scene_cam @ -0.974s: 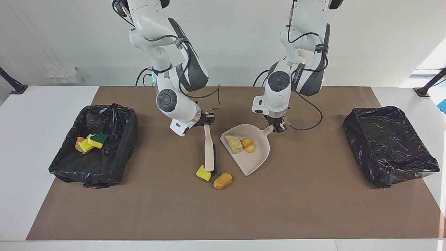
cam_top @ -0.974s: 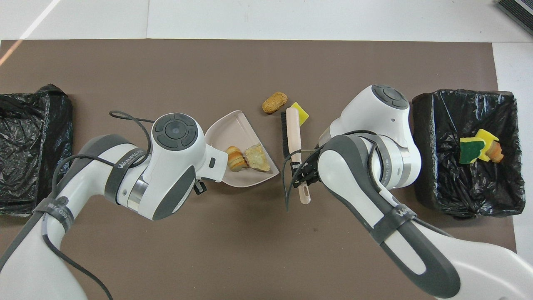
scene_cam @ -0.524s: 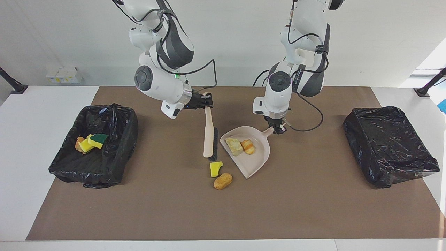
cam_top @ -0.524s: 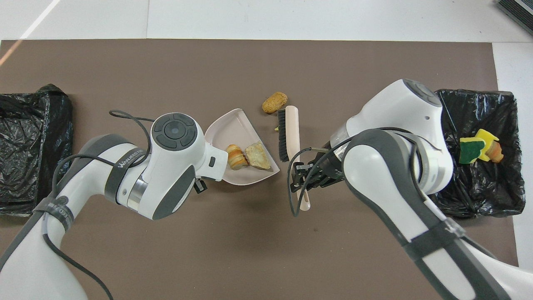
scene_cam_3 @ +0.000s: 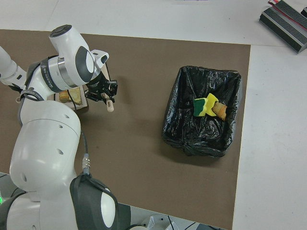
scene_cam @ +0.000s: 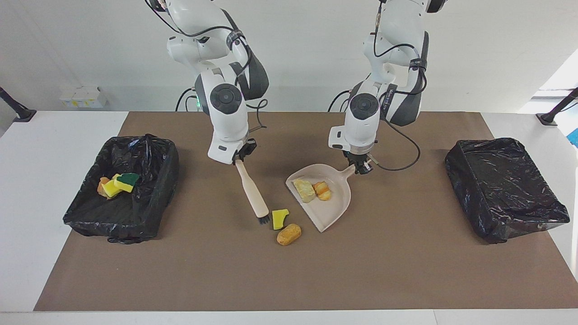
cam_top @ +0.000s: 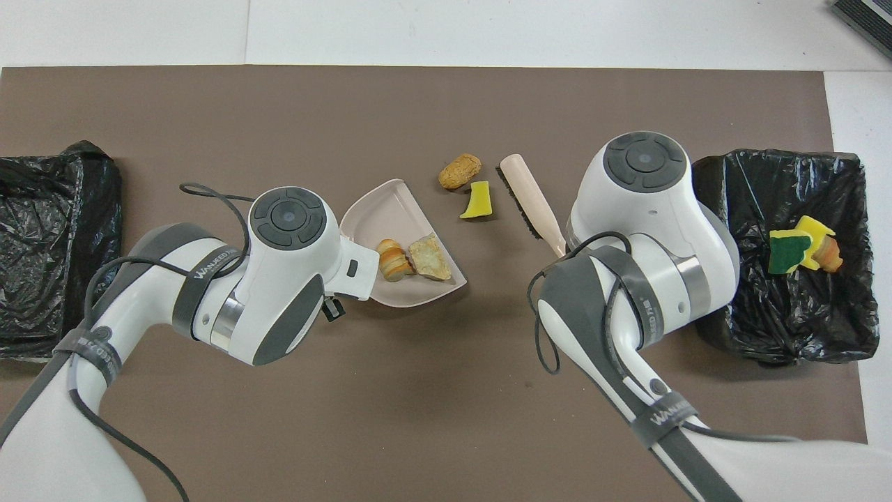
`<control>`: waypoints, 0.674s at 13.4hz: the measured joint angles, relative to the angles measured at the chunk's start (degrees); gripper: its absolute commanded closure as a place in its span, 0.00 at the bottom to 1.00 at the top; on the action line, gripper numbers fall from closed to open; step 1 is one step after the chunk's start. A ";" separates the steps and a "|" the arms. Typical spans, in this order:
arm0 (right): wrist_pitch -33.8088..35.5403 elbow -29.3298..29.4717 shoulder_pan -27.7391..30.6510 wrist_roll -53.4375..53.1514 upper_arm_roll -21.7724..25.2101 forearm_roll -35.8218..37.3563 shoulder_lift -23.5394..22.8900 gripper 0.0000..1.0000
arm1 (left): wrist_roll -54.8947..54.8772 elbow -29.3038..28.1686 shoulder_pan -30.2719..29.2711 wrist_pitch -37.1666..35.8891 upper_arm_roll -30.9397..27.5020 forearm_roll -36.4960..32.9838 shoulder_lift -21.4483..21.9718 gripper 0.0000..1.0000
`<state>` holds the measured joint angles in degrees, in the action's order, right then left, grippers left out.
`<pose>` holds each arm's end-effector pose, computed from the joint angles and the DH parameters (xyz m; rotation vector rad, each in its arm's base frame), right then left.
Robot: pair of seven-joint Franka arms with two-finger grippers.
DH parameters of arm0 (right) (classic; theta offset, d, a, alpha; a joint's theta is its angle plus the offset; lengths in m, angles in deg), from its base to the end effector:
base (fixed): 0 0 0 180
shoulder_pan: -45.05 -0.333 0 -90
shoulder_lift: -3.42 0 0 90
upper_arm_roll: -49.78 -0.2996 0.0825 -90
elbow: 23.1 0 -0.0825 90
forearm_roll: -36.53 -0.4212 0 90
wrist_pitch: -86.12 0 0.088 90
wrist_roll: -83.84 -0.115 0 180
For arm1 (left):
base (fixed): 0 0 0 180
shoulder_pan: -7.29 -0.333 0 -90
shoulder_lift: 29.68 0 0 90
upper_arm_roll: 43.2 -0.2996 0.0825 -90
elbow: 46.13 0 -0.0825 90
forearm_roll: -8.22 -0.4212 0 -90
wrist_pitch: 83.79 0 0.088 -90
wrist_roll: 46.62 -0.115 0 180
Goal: Sweep and dump trash in bin
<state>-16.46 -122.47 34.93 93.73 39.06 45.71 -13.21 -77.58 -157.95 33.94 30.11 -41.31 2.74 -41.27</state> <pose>0.6044 0.2076 0.3570 2.8761 0.8704 -0.3282 0.5357 -0.2834 0.3192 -2.6187 1.5775 0.2563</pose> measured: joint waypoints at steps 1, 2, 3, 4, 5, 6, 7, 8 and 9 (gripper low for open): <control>-0.10 2.38 -0.04 3.32 0.01 3.50 -2.85 1.00 | 0.00 0.07 -0.01 0.00 0.00 -0.17 -0.01 1.00; -0.31 4.99 -0.11 5.17 -0.01 6.28 -5.75 1.00 | 0.00 0.14 -0.08 0.00 -0.01 -0.76 -0.04 1.00; -0.61 7.48 -0.08 5.96 0.01 8.18 -8.24 1.00 | -0.22 0.20 -0.31 0.00 -0.02 -1.61 -0.11 1.00; -1.26 9.92 0.14 6.86 0.13 9.19 -10.37 1.00 | -1.20 0.38 -0.76 0.00 -0.02 -2.14 -0.22 1.00; -2.02 11.50 0.53 7.84 0.23 9.40 -11.67 1.00 | -2.26 0.62 -1.09 0.00 -0.08 -2.24 -0.33 1.00; -3.21 12.59 0.84 8.32 0.25 9.43 -12.69 1.00 | -2.99 0.87 -1.42 0.00 -0.08 -2.35 -0.50 1.00; -4.72 13.17 0.91 8.24 0.25 9.43 -13.39 1.00 | -3.69 1.16 -1.63 0.00 -0.08 -2.60 -0.74 1.00; -5.86 13.45 0.91 7.84 0.23 9.33 -13.88 1.00 | -4.49 1.42 -1.70 0.00 -0.09 -2.90 -0.97 1.00; -6.20 13.53 0.87 6.98 0.19 8.79 -14.25 1.00 | -4.96 1.58 -1.69 0.00 -0.08 -3.21 -1.13 1.00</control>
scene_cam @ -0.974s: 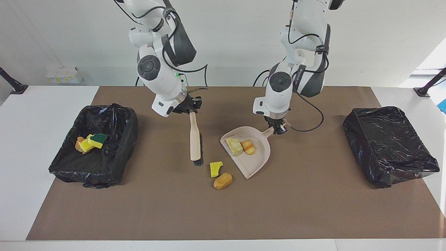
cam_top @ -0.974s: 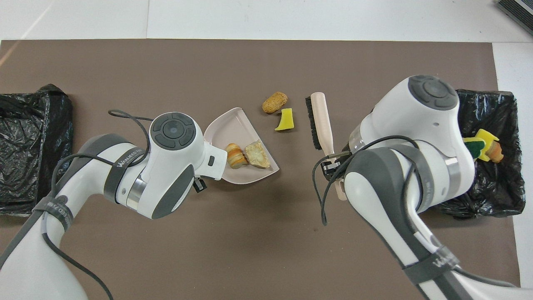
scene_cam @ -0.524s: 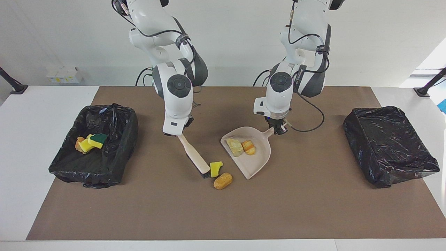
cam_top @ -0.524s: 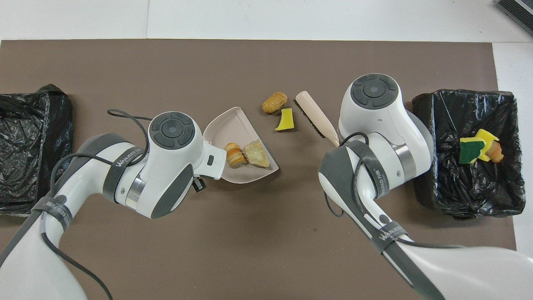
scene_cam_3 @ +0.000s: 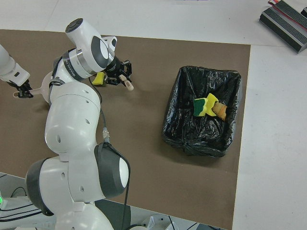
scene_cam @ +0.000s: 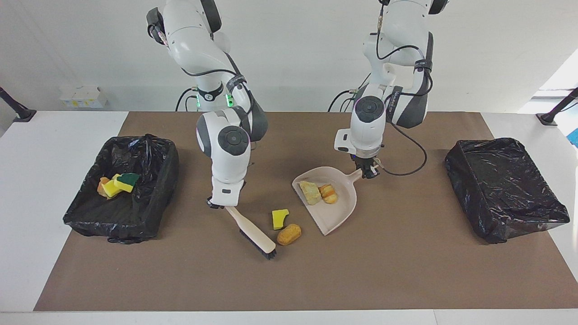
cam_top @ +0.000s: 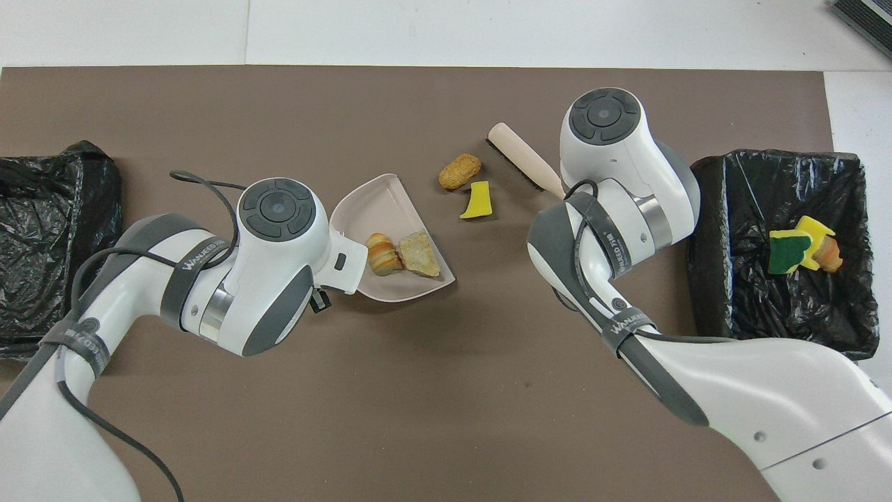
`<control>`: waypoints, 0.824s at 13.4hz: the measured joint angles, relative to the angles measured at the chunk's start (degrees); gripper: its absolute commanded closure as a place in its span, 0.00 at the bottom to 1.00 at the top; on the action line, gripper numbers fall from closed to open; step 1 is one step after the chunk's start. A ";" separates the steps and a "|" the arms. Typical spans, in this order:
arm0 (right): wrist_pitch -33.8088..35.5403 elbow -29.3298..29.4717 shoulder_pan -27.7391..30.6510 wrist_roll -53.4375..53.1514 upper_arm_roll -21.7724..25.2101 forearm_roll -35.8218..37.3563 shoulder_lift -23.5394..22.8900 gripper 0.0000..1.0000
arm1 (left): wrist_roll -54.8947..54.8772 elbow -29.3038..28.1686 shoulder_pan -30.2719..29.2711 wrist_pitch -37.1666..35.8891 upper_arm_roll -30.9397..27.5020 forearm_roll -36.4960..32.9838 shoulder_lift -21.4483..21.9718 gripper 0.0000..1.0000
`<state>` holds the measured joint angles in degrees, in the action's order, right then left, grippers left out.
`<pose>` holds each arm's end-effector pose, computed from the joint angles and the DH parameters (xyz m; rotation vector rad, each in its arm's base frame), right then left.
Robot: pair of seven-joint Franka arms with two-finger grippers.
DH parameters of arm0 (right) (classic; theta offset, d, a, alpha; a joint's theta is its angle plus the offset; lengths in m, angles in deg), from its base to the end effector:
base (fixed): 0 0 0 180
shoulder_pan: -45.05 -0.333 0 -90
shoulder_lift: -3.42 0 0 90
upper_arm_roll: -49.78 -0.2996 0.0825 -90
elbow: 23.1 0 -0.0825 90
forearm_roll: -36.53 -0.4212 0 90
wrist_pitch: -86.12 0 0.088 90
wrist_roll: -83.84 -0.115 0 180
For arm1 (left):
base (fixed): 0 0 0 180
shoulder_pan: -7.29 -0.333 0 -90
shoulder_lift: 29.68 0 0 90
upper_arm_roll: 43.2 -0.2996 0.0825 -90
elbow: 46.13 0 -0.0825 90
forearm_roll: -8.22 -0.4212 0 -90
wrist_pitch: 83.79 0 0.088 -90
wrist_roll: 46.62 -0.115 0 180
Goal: Sweep and dump trash in bin
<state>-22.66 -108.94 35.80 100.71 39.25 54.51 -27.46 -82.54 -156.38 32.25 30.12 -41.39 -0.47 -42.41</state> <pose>0.6823 0.2016 0.3126 2.7392 1.0636 -0.1792 0.5530 -0.2668 0.3202 -2.5188 1.6619 0.2532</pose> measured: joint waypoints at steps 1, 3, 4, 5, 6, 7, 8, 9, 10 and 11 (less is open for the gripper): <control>-0.02 0.00 -0.26 -1.80 -0.14 -1.47 -0.33 1.00 | -0.18 0.06 0.02 0.01 0.05 -0.25 -0.15 1.00; 0.11 -0.07 -2.23 -5.19 -0.32 -6.00 -0.78 1.00 | -0.22 0.11 0.07 0.05 0.19 -0.39 -0.40 1.00; 0.52 -0.25 -3.66 -6.13 -0.37 -8.70 -0.79 1.00 | -0.24 0.15 0.07 0.07 0.21 -0.41 -0.52 1.00; 1.07 -0.48 -4.77 -6.80 -0.52 -11.59 -0.79 1.00 | -0.28 0.21 0.08 0.08 0.22 -0.42 -0.64 1.00; 1.77 -0.75 -5.32 -8.08 -1.04 -13.84 -0.74 1.00 | -0.34 0.27 0.08 0.16 0.24 -0.42 -0.72 1.00; 2.31 -1.20 -5.62 -10.55 -1.61 -15.46 -0.53 1.00 | -0.45 0.28 0.10 0.35 0.26 -0.44 -0.76 1.00; 2.71 -1.78 -5.67 -12.95 -2.42 -17.42 -0.20 1.00 | -0.61 0.29 0.11 0.90 0.29 -0.46 -0.82 1.00; 2.86 -2.48 -5.71 -14.50 -3.24 -20.26 0.21 1.00 | -0.88 0.29 0.22 1.76 0.43 -0.47 -1.11 1.00; 2.87 -3.03 -5.91 -16.17 -3.80 -22.76 0.65 1.00 | -0.99 0.29 0.48 2.91 0.63 -0.50 -1.52 1.00; 2.87 -3.19 -6.33 -18.15 -4.06 -24.17 1.07 1.00 | -1.03 0.29 0.87 4.10 0.70 -0.54 -1.87 1.00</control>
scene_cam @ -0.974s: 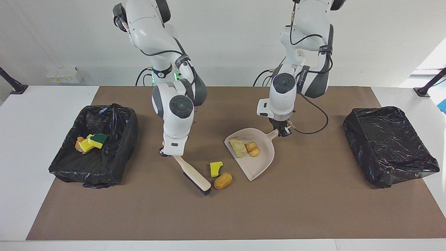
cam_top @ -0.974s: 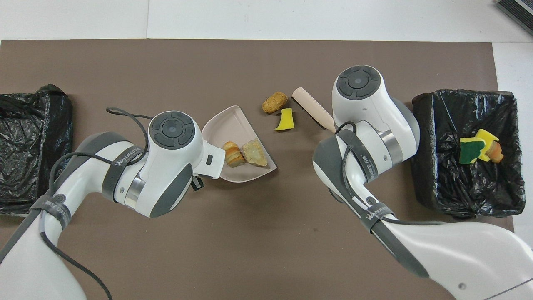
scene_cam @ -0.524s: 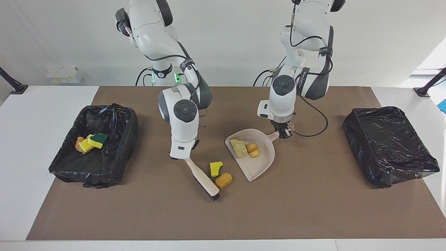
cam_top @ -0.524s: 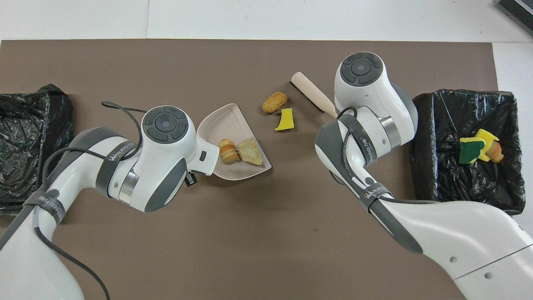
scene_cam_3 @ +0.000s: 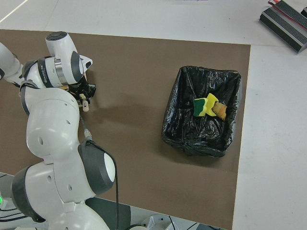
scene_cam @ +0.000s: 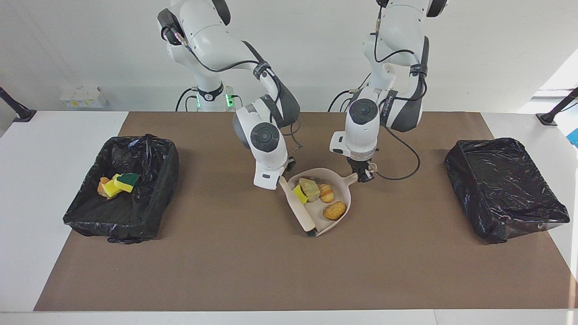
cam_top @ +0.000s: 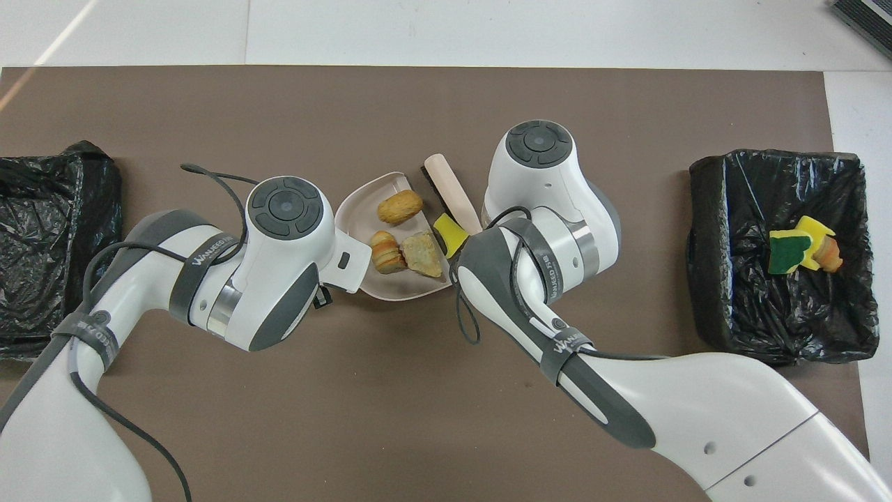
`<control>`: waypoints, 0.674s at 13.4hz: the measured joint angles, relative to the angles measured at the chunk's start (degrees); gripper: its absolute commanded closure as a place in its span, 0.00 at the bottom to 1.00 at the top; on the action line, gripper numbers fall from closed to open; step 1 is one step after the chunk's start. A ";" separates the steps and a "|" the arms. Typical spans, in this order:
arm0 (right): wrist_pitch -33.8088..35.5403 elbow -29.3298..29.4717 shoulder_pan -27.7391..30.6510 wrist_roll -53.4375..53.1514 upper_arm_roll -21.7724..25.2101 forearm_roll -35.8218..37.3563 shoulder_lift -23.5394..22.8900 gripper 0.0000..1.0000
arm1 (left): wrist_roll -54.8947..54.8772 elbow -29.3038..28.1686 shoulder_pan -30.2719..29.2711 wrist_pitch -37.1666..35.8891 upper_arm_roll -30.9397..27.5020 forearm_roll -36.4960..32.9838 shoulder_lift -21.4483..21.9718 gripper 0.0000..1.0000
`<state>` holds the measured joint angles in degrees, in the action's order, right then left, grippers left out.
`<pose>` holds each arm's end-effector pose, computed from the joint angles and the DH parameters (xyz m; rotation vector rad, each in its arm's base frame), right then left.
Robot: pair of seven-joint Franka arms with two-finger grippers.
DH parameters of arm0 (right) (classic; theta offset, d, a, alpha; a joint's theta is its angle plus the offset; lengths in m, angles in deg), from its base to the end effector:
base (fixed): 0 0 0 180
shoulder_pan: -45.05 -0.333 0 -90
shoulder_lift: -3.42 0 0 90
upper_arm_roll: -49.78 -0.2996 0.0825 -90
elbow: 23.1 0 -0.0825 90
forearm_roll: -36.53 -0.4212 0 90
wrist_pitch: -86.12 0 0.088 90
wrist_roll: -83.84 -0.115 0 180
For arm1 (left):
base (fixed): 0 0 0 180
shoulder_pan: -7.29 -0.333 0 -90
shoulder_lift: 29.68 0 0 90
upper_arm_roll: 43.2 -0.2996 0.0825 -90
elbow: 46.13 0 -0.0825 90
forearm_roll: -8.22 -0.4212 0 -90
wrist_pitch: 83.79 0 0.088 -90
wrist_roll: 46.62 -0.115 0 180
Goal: Sweep and dump trash in bin
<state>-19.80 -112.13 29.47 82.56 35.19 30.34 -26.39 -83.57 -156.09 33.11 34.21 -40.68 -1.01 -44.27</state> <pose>0.6012 0.3391 0.3008 -2.8801 -0.6505 0.3933 0.5539 -0.2871 0.3076 -2.4717 1.7323 0.1855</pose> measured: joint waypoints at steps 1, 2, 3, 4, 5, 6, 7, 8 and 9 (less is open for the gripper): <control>0.00 -0.01 -0.38 -1.79 -0.10 -0.43 0.44 1.00 | -0.05 0.00 0.23 0.93 0.03 -0.02 -0.20 1.00; 0.01 -0.03 -0.59 -3.18 -0.10 -0.55 0.93 1.00 | -0.16 0.00 0.25 1.97 0.14 -0.01 -0.43 1.00; 0.26 -0.04 -0.56 -4.88 -0.07 -0.56 1.54 1.00 | -0.28 0.00 0.25 3.11 0.21 0.00 -0.69 1.00; 1.21 -0.01 -0.33 -6.73 0.06 -0.56 2.46 1.00 | -0.45 0.00 0.25 4.19 0.24 0.03 -0.94 1.00; 2.76 0.04 0.19 -8.17 0.16 -0.56 3.80 1.00 | -0.57 0.00 0.20 5.03 0.23 0.51 -1.17 1.00; 4.83 0.07 1.03 -9.50 0.21 -0.56 5.58 1.00 | -0.74 -0.01 0.08 5.88 0.14 2.00 -1.38 1.00; 7.45 0.10 2.24 -11.01 0.24 -0.56 7.64 1.00 | -1.69 -0.04 -0.04 6.95 -0.03 3.80 -1.67 1.00; 10.20 0.11 3.72 -12.22 0.26 -0.56 9.74 1.00 | -3.36 -0.10 -0.13 8.16 -0.20 4.92 -1.95 1.00; 13.56 0.09 5.68 -12.79 0.28 -0.56 12.27 1.00 | -5.64 -0.18 -0.19 9.48 -0.32 5.73 -2.20 1.00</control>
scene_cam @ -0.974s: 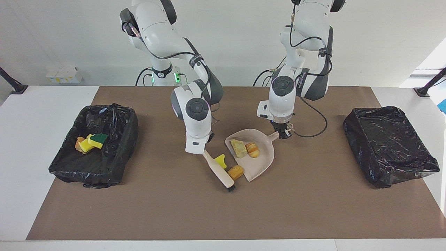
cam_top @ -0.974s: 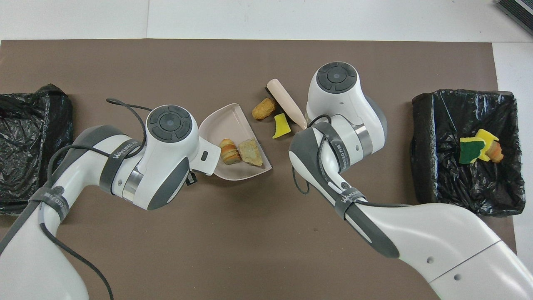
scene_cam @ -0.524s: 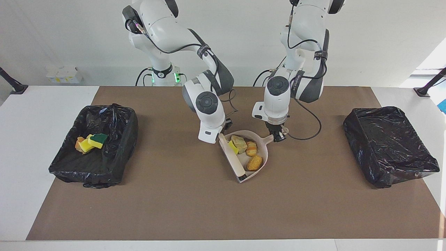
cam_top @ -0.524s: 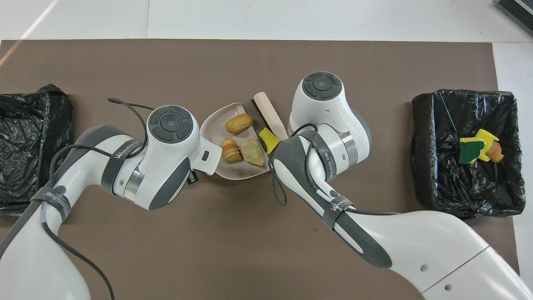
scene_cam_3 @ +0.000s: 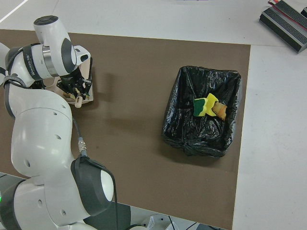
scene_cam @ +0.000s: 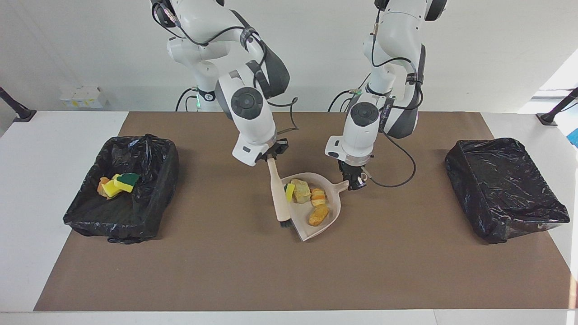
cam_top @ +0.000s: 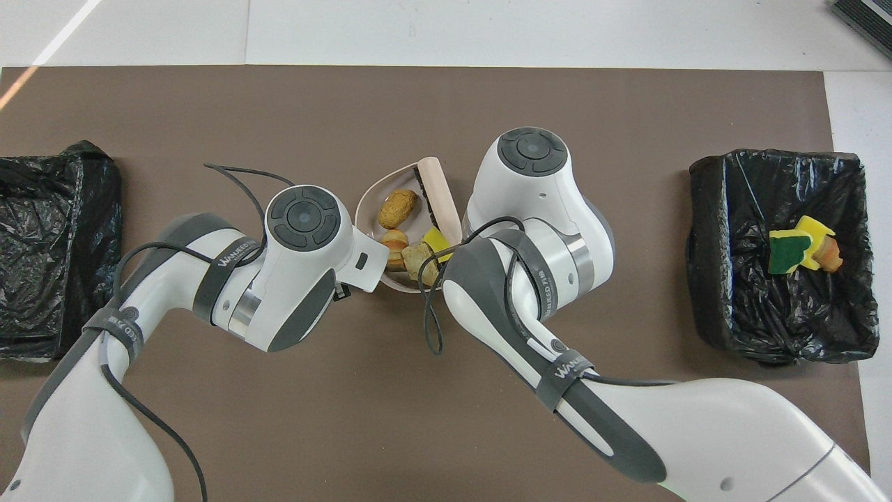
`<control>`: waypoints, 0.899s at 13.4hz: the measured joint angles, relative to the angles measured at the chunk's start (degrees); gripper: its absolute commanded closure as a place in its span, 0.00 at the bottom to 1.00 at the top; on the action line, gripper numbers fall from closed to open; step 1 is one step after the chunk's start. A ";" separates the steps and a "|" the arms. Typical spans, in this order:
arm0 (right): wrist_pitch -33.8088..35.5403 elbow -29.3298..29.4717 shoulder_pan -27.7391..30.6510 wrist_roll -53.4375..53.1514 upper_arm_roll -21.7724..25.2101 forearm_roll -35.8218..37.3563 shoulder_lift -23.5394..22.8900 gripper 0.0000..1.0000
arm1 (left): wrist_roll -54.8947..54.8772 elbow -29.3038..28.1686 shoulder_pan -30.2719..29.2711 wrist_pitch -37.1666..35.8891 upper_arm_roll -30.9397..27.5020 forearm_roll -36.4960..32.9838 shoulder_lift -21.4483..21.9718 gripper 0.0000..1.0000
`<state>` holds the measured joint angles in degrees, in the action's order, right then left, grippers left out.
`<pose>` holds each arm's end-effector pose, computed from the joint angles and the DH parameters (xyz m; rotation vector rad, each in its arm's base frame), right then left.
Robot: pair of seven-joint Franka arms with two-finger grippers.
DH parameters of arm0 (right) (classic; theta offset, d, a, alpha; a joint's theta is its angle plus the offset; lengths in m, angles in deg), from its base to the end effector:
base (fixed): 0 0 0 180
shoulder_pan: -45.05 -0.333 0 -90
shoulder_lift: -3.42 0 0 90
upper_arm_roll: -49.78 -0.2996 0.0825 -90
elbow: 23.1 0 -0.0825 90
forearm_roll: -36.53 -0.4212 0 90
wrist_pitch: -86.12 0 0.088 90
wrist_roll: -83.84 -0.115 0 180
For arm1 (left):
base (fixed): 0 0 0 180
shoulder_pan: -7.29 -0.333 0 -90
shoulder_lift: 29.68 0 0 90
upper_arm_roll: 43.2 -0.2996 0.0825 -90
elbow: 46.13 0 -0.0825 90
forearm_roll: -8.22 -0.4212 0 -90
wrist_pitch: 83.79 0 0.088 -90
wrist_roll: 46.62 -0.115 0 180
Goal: Sweep and dump trash in bin
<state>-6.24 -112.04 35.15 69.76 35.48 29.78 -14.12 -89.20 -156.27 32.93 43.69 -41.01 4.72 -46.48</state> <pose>0.5961 0.2665 0.4277 -2.9979 -0.2334 0.4346 0.5682 -0.2966 0.2948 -2.5035 1.8333 -0.0076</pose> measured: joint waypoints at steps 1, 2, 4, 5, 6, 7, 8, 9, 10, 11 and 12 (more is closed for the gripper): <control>2.84 -0.04 1.44 -0.02 0.04 0.00 1.89 1.00 | -1.40 -0.07 -0.10 0.76 -0.01 0.35 -0.13 1.00; 5.16 -0.11 2.21 -0.07 0.08 0.00 3.14 1.00 | -2.07 -0.10 -0.29 1.10 0.02 0.55 -0.22 1.00; 7.13 -0.65 2.25 -0.40 0.12 0.00 4.28 1.00 | -2.80 -0.10 -0.60 1.36 0.06 0.97 -0.35 1.00; 7.13 -1.15 2.15 -0.48 0.10 0.00 4.34 1.00 | -3.09 -0.10 -0.66 1.42 0.04 1.29 -0.36 1.00; 7.01 -1.84 2.25 -0.48 0.11 0.00 4.35 1.00 | -3.55 -0.10 -0.79 1.45 0.01 2.23 -0.37 1.00; 6.69 -2.46 2.58 -0.48 0.12 0.00 4.36 1.00 | -4.44 -0.10 -1.10 1.63 0.01 3.58 -0.46 1.00; 6.09 -3.13 2.92 -0.48 0.13 0.01 4.42 1.00 | -6.30 -0.10 -1.71 1.94 -0.03 4.98 -0.60 1.00; 4.77 -4.18 3.17 -0.43 0.13 0.01 4.66 1.00 | -8.34 -0.10 -2.34 2.18 -0.05 5.76 -0.72 1.00; 2.63 -6.13 3.38 -0.09 0.13 0.07 5.19 1.00 | -9.73 -0.10 -2.81 2.24 -0.05 6.10 -0.76 1.00; -0.20 -9.03 3.52 0.42 0.13 0.36 5.80 1.00 | -10.43 -0.10 -3.00 2.24 -0.10 6.17 -0.77 1.00; -3.51 -12.52 3.57 0.94 0.14 0.98 6.24 1.00 | -10.55 -0.10 -3.02 2.24 -0.09 6.18 -0.77 1.00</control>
<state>-9.75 -124.56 38.73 70.71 35.61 30.76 -7.88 -99.75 -156.37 29.91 45.93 -41.10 10.90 -47.24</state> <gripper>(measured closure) 0.740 0.674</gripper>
